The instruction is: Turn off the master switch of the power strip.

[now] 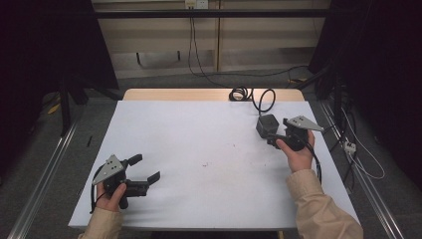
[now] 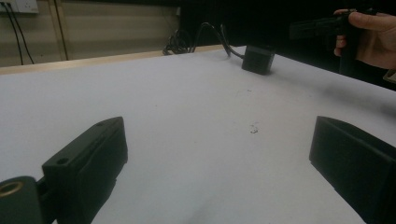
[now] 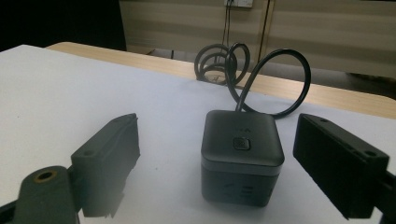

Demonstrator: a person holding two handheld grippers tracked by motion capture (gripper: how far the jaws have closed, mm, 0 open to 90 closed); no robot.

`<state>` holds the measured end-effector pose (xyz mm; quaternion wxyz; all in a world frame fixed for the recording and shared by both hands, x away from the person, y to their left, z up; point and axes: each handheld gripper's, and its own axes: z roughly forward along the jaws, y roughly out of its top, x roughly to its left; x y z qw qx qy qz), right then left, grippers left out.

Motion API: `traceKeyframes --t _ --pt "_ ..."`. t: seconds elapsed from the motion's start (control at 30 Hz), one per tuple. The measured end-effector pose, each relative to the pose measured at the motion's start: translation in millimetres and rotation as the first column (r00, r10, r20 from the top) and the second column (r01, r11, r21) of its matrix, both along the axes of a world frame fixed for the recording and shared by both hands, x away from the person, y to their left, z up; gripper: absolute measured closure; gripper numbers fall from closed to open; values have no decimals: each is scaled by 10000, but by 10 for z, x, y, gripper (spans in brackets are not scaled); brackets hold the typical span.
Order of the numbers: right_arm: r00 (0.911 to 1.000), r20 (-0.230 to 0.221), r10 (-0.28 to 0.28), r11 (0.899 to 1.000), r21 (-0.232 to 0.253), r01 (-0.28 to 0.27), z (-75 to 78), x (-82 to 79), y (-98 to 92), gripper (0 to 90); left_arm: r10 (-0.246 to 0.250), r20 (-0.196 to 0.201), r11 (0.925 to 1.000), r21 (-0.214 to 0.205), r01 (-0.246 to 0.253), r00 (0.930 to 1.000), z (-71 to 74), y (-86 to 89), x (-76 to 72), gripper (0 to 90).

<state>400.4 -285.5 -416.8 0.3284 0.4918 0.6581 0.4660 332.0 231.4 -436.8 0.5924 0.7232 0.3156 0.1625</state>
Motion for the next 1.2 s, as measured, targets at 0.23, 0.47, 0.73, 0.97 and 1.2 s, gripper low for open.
traceKeyframes --t 0.23,0.47,0.73,0.97,1.2 --pt "10000 15 -34 10000 78 34 -15 48 -18 148 -26 16 10000 -3 26 10000 2 1 1 42" --pt "10000 -21 -91 9999 86 91 -36 77 -26 151 -21 19 10000 7 21 10000 -1 2 4 42" --pt "9998 -116 -176 9997 167 178 -67 110 -53 153 -20 -17 10000 -24 20 10000 -5 -3 5 42" --pt "9996 -172 -204 9997 130 206 -38 144 -75 152 -7 -34 10000 -22 7 10000 -5 -6 4 42" --pt "9995 -216 -244 9996 119 247 -16 181 -85 162 -20 14 10000 23 20 10000 -2 2 7 42"
